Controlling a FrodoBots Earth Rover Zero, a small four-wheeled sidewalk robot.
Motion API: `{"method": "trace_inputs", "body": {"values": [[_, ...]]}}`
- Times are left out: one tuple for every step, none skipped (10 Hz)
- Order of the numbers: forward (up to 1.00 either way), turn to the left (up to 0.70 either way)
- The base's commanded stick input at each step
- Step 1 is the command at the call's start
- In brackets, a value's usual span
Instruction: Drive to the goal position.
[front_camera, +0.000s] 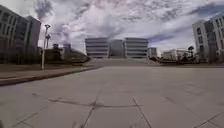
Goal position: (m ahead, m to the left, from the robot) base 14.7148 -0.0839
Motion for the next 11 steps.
{"method": "trace_inputs", "body": {"values": [[1.00,0.00],[1.00,0.00],[1.00,0.00],[1.00,0.00],[1.00,0.00],[1.00,0.00],[1.00,0.00],[1.00,0.00],[1.00,0.00],[1.00,0.00],[1.00,0.00]]}}
